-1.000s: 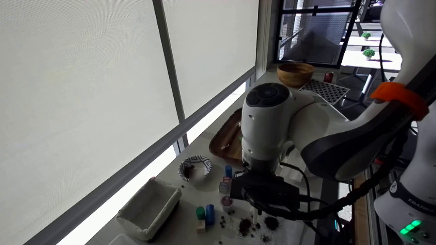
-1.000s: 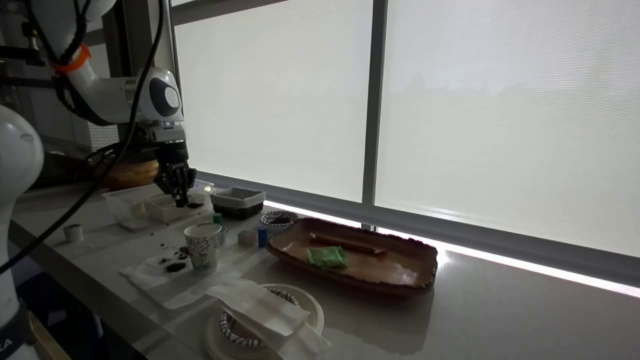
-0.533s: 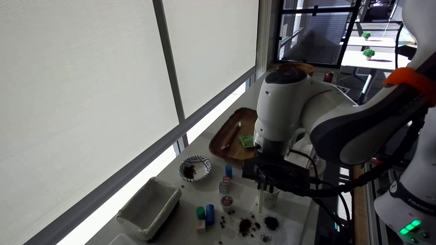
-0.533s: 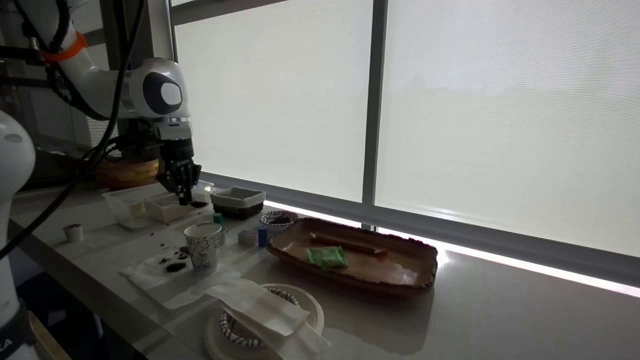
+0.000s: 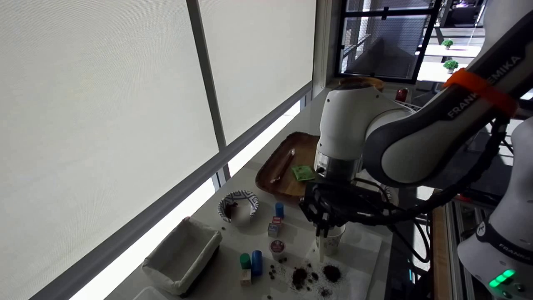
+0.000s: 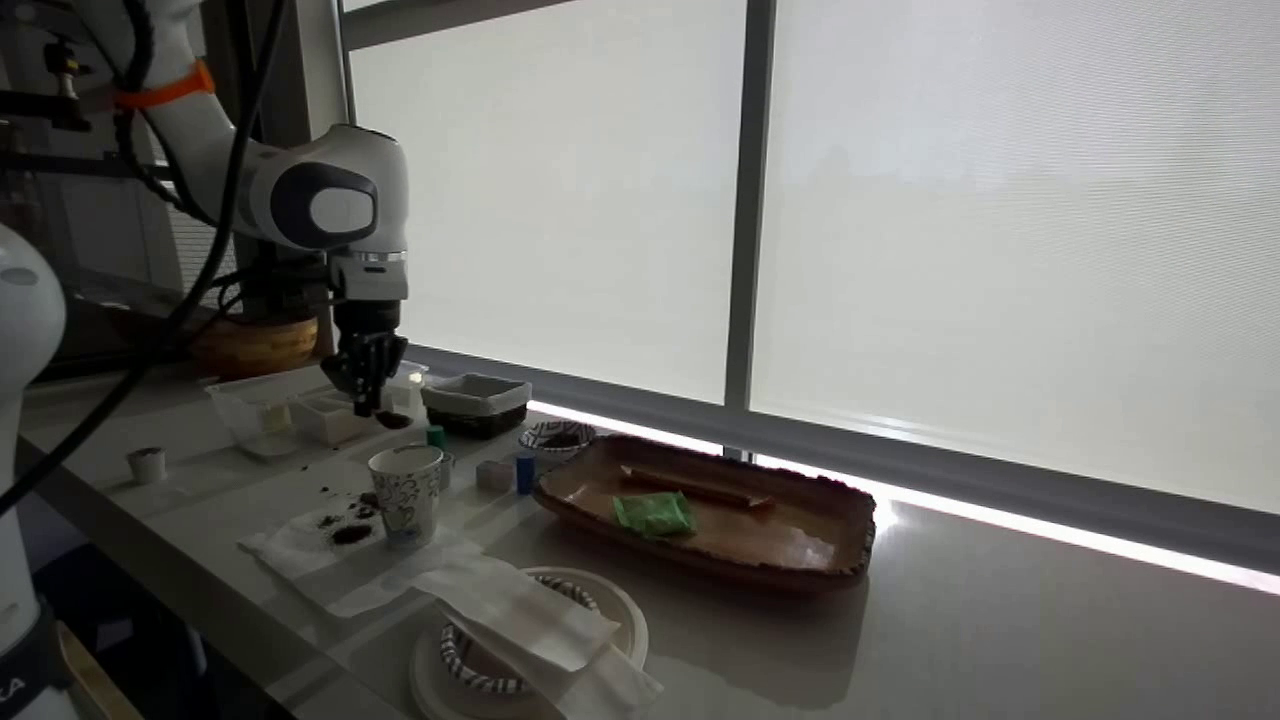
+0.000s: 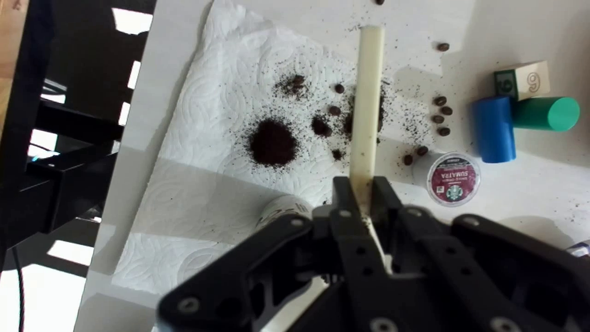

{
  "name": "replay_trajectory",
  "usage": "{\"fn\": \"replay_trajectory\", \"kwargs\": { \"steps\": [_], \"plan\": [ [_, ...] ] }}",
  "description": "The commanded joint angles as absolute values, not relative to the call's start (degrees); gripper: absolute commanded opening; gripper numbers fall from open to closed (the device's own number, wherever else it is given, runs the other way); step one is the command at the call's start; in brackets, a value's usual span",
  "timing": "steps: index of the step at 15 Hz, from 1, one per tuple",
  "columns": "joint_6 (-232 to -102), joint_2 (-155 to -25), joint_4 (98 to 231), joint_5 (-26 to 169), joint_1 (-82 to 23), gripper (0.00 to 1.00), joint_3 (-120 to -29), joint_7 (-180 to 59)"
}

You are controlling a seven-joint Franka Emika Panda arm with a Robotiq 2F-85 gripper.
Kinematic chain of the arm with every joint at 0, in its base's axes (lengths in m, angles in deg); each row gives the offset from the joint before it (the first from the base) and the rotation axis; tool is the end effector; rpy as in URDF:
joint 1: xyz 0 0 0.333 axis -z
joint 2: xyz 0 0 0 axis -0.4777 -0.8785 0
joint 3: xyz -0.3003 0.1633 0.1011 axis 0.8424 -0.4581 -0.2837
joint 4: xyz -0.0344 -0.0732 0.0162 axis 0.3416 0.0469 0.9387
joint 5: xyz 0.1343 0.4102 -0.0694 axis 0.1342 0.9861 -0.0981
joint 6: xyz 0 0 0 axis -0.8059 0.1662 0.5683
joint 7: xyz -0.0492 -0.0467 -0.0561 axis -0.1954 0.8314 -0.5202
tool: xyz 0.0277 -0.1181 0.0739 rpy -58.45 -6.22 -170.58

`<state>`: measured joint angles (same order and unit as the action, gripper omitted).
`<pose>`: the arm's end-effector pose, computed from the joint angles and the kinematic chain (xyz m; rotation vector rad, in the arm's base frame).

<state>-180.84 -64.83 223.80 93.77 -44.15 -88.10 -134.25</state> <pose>0.4085 0.1918 0.2689 -2.4438 1.6843 0.1055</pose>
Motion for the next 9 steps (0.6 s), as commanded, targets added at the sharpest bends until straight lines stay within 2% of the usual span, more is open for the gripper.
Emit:
{"fn": "replay_trajectory", "kwargs": {
  "steps": [1, 9],
  "plan": [
    [-179.6, -63.1, 225.2, 101.2, -43.4, 0.04, -87.7, -127.0],
    [-178.9, -63.4, 225.9, 113.8, -41.4, 0.04, -85.4, -113.5]
  ]
}}
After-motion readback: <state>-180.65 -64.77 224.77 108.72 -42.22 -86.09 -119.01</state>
